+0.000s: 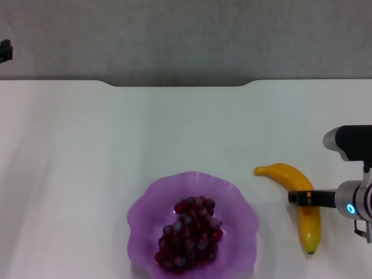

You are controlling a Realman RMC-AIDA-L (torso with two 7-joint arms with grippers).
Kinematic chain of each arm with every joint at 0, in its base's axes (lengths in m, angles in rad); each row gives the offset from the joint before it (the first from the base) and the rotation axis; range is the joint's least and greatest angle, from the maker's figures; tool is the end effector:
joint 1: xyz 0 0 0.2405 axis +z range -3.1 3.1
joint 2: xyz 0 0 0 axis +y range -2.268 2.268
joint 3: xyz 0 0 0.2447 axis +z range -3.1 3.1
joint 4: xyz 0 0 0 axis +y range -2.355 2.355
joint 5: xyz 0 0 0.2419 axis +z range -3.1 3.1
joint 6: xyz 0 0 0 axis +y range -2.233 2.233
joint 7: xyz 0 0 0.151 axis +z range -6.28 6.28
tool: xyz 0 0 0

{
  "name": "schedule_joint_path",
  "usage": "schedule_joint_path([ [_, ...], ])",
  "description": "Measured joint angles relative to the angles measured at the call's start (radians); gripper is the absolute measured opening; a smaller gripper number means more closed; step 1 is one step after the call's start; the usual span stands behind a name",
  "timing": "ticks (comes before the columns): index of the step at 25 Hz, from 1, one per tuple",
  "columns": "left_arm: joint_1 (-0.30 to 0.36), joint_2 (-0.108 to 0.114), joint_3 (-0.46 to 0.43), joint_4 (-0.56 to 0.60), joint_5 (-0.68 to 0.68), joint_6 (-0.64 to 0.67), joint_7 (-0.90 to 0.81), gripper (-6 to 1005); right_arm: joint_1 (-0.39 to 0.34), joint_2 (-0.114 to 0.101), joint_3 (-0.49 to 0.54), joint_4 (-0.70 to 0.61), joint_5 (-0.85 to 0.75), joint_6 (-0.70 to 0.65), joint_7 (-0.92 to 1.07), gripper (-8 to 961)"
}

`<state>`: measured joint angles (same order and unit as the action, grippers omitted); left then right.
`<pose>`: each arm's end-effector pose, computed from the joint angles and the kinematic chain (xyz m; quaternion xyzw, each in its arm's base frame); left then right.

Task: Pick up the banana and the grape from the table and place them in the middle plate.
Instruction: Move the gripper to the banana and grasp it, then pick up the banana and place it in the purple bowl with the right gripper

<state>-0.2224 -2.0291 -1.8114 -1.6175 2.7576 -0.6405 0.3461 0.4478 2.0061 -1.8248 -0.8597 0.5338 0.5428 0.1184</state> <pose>-0.2156 0.4219 0.1516 -0.7331 -0.2930 -0.0706 0.6097 0.3071 0.3914 -0.0752 -0.7494 0.5324 -0.0419 0.3914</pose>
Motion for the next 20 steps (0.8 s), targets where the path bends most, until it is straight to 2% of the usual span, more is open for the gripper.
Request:
schedule_joint_path([
  [1, 0.0, 0.0, 0.0, 0.0, 0.0, -0.001, 0.0, 862, 0.0, 0.0, 0.0, -0.001, 0.001, 0.0, -0.005, 506],
  [6, 0.004, 0.0, 0.0, 0.002, -0.002, -0.003, 0.0, 862, -0.015, 0.002, 0.0, -0.04, 0.001, -0.001, -0.019, 506],
  [13, 0.009, -0.002, 0.005, -0.014, -0.013, -0.028, -0.004, 861, -0.161, 0.0, 0.113, -0.378, -0.002, 0.036, -0.159, 506],
  [20, 0.002, -0.002, 0.01, -0.04, -0.013, -0.059, -0.004, 861, -0.214, 0.001, 0.129, -0.583, -0.002, 0.11, -0.248, 506],
])
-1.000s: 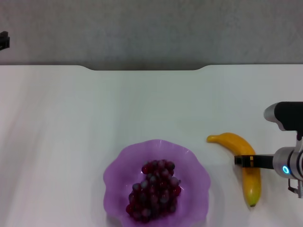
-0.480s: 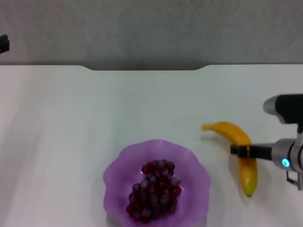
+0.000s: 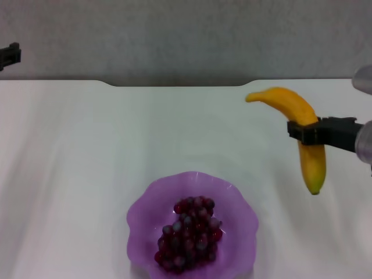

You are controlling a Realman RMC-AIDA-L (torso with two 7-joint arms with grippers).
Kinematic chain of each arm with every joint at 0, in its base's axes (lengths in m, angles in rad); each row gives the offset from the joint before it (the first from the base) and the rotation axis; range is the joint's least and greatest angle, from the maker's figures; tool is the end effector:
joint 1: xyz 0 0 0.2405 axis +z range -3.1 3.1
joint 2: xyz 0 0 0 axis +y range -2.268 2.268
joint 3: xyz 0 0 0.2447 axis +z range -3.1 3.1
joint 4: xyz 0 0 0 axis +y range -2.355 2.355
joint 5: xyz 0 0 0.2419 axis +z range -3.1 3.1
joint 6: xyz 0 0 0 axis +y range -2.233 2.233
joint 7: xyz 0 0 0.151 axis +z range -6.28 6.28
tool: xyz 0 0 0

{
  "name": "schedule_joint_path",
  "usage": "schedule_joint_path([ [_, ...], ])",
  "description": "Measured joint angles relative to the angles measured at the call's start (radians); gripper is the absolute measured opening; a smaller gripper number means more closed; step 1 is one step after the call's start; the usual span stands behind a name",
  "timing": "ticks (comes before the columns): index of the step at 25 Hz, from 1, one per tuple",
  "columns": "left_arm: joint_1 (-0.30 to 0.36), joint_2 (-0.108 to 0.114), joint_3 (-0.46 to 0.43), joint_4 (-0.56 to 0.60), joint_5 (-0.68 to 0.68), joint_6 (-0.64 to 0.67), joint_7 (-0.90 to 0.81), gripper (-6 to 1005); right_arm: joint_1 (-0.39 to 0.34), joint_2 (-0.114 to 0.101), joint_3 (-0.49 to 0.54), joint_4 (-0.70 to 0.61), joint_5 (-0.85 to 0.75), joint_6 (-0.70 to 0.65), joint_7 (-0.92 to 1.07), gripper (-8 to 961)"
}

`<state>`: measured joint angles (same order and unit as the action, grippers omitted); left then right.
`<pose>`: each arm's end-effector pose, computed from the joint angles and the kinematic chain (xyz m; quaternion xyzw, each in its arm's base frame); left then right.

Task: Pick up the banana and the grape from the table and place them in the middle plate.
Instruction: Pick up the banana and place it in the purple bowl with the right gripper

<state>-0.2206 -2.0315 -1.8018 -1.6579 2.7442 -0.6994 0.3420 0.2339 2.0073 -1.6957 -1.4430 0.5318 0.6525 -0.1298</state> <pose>-0.2056 0.4180 0.1477 -0.7439 -0.2975 -0.0707 0.5943 0.2097 0.3998 0.0032 -0.8062 0.4004 0.0724 0.4295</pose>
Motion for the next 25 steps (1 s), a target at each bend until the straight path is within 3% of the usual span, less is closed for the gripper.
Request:
schedule_joint_path([
  [9, -0.01, 0.001, 0.022, -0.022, -0.025, -0.011, 0.0, 861, 0.02, 0.002, -0.16, -0.058, 0.011, 0.007, -0.002, 506],
  [25, -0.017, 0.0, 0.038, -0.042, -0.026, -0.011, 0.0, 860, 0.199, 0.002, -0.334, 0.175, 0.13, -0.059, 0.007, 507],
])
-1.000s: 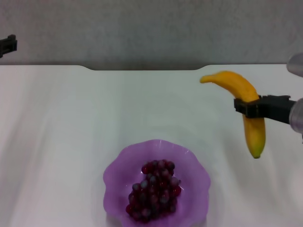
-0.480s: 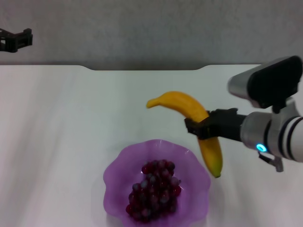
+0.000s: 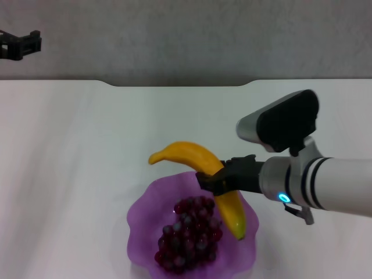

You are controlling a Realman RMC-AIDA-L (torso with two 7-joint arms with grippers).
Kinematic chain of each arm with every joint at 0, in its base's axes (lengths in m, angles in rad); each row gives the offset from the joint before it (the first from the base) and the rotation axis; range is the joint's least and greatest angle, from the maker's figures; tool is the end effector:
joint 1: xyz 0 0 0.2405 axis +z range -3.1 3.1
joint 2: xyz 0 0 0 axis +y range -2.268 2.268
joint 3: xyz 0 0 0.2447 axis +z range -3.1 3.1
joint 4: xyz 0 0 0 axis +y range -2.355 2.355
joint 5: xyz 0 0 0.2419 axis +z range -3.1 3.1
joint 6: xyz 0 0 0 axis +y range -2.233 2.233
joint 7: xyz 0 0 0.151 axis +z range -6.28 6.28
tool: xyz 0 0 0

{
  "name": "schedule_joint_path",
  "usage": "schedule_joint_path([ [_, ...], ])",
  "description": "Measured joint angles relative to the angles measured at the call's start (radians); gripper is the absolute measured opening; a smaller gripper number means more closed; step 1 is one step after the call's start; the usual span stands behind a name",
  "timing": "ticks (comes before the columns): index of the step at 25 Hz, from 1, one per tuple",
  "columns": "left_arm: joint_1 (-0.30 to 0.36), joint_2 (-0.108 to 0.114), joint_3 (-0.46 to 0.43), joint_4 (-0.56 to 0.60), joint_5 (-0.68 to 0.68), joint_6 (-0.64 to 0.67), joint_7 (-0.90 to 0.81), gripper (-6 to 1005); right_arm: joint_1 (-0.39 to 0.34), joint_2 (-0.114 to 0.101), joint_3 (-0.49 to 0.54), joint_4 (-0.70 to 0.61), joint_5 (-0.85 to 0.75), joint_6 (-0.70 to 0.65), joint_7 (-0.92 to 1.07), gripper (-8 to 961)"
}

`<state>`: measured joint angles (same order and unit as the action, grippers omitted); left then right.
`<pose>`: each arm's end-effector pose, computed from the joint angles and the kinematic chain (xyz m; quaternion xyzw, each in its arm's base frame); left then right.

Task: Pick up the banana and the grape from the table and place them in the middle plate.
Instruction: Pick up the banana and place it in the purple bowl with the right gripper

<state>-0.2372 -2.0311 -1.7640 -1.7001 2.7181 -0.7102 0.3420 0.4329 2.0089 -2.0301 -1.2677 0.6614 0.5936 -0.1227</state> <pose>-0.1777 0.4195 0.1399 -0.7613 -0.2758 -0.0917 0.5795 0.1546 0.3724 -0.1115 -0.8957 0.3337 0.0337 0.2919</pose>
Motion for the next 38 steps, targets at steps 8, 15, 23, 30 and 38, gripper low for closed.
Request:
schedule_joint_path([
  [8, -0.01, 0.001, 0.002, 0.0, 0.0, -0.007, 0.0, 860, 0.063, 0.001, -0.056, 0.103, 0.044, -0.041, -0.001, 507],
  [15, -0.012, 0.002, 0.002, 0.0, 0.0, -0.009, 0.0, 860, 0.101, 0.0, -0.118, 0.133, 0.087, -0.062, -0.003, 507],
  [23, -0.011, 0.002, 0.002, 0.001, 0.0, -0.01, 0.001, 859, 0.124, -0.001, -0.181, 0.127, 0.098, -0.054, -0.005, 507],
  [30, -0.006, 0.002, 0.001, -0.009, 0.0, -0.012, 0.003, 859, 0.124, -0.002, -0.186, 0.122, 0.1, -0.037, -0.014, 507],
  [38, -0.001, 0.002, 0.001, -0.012, 0.003, -0.019, 0.005, 859, 0.101, -0.005, -0.166, 0.112, 0.095, -0.034, -0.014, 649],
])
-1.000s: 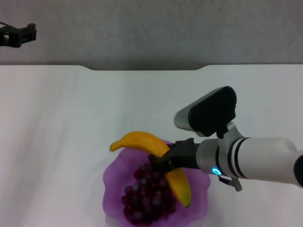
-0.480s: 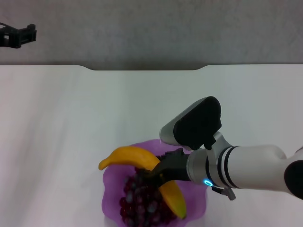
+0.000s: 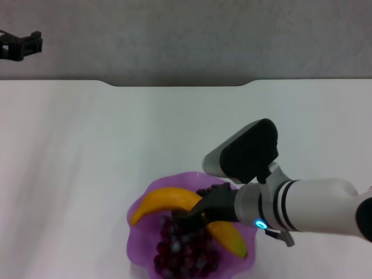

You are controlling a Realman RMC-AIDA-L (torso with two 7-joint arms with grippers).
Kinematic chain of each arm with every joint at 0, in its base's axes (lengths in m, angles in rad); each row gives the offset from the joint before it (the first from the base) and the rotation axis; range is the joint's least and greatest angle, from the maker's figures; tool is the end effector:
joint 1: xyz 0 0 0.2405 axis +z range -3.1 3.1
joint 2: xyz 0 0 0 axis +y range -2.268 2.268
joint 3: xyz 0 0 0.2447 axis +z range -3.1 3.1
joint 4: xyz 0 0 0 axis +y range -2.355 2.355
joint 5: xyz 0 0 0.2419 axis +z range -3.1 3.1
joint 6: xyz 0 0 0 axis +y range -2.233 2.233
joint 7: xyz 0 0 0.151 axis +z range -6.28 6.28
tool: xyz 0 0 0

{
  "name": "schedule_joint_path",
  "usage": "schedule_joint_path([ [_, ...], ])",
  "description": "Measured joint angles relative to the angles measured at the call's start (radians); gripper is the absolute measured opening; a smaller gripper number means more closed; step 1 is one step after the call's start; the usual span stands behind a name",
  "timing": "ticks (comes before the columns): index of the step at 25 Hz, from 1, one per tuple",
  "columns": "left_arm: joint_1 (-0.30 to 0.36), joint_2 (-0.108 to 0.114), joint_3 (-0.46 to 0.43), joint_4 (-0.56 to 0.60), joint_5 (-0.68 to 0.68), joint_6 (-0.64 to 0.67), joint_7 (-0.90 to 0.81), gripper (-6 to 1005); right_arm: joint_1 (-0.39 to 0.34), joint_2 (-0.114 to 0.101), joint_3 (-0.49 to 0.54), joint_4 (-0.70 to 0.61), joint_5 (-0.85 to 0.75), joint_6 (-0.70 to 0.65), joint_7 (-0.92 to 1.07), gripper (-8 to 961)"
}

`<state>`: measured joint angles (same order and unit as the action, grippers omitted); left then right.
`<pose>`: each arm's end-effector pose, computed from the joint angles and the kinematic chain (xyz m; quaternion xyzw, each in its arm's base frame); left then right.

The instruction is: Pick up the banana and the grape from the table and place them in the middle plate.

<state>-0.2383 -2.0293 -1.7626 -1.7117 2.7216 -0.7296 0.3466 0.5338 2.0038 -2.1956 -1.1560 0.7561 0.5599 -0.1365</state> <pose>-0.1755 0.4182 0.1400 -0.7649 -0.2728 -0.0858 0.5772 0.1531 0.3499 -0.1549 -0.9238 0.3019 -0.0086 0.2354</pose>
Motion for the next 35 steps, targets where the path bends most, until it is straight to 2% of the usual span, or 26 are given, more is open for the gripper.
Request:
schedule_joint_path([
  [4, 0.001, 0.0, 0.0, -0.001, 0.001, -0.002, 0.0, 859, -0.023, -0.003, 0.058, -0.019, -0.042, 0.032, 0.0, 788],
  [7, 0.002, 0.0, 0.0, -0.003, 0.0, -0.002, 0.001, 858, -0.075, -0.001, 0.131, -0.088, -0.131, 0.075, 0.0, 878],
  [10, 0.002, 0.0, 0.0, -0.003, 0.0, -0.002, -0.001, 858, -0.142, 0.0, 0.21, -0.195, -0.226, 0.109, 0.0, 877],
  [13, 0.002, 0.0, 0.0, -0.003, -0.001, -0.002, -0.002, 858, -0.18, 0.001, 0.27, -0.276, -0.28, 0.116, -0.001, 875],
  [18, 0.002, -0.001, 0.013, 0.001, -0.003, 0.001, -0.004, 858, -0.182, 0.002, 0.298, -0.32, -0.307, 0.109, -0.001, 873],
  [21, 0.002, -0.001, 0.031, 0.005, -0.003, 0.004, -0.004, 858, -0.211, 0.003, 0.328, -0.376, -0.325, 0.088, -0.001, 872],
  [24, 0.003, -0.002, 0.059, 0.006, -0.013, 0.012, -0.004, 858, -0.279, 0.005, 0.388, -0.43, -0.335, 0.023, 0.001, 871],
  [27, 0.02, 0.0, 0.089, 0.013, -0.076, 0.067, 0.006, 858, -0.354, 0.008, 0.452, -0.426, -0.326, -0.11, 0.031, 869],
  [29, 0.04, 0.001, 0.102, 0.018, -0.121, 0.124, 0.018, 858, -0.397, 0.009, 0.479, -0.399, -0.32, -0.201, 0.067, 868],
  [30, 0.058, 0.001, 0.109, 0.021, -0.15, 0.159, 0.033, 858, -0.431, 0.009, 0.5, -0.345, -0.305, -0.303, 0.103, 868],
  [31, 0.068, 0.001, 0.111, 0.023, -0.168, 0.181, 0.044, 858, -0.431, 0.009, 0.5, -0.345, -0.305, -0.303, 0.103, 867],
  [35, 0.119, 0.001, 0.117, 0.027, -0.262, 0.263, 0.111, 857, -0.468, 0.009, 0.517, -0.237, -0.288, -0.455, 0.14, 868],
])
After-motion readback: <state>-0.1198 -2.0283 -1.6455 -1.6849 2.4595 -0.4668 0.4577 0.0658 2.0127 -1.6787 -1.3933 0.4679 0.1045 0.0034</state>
